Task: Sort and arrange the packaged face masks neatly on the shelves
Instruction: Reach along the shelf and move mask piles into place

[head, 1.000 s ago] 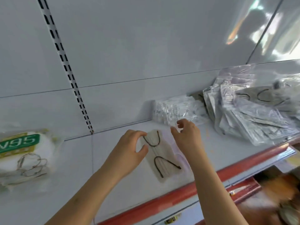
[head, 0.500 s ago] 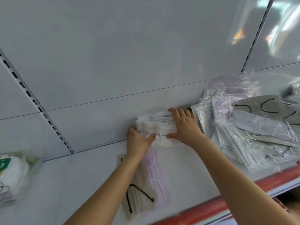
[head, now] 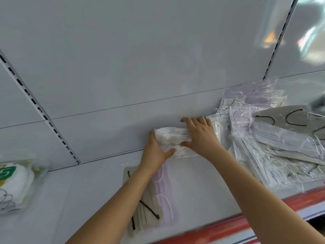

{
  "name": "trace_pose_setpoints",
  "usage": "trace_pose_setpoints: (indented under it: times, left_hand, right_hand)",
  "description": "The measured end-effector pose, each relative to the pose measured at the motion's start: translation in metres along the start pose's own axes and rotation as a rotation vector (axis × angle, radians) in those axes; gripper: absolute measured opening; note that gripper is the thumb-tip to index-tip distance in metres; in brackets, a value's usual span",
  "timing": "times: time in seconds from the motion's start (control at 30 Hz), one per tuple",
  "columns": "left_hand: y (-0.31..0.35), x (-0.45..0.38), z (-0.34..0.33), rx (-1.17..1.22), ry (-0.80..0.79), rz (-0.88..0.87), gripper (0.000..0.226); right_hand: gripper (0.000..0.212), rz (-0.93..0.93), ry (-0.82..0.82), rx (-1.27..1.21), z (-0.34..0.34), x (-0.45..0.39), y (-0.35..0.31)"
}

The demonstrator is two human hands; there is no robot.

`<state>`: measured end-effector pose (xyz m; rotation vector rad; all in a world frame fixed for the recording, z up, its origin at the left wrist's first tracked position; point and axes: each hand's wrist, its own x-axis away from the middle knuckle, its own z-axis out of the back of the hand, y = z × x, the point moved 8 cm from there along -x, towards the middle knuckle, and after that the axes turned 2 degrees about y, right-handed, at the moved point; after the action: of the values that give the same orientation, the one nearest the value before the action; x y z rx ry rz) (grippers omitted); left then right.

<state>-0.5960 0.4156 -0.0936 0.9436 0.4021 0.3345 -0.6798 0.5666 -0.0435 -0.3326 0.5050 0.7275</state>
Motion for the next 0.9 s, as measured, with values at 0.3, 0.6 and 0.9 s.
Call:
trace_pose_setpoints:
  times: [0.3,0.6,0.9]
  left_hand:
    - [0.023,0.004,0.055,0.043,0.064,-0.12,0.063]
    - [-0.025,0.062,0.146,0.489,0.242,0.103,0.043]
    - [-0.085,0.095,0.193,0.359,0.123,0.224,0.057]
  right_hand:
    - [0.049,0.168,0.298,-0.201,0.049,-0.007,-0.046]
    - [0.134,-0.499,-0.044,-1.212,0.016,0.043,-0.062]
    - [0.06,-0.472,-0.3,-1.244,-0.025,0.034,-0.138]
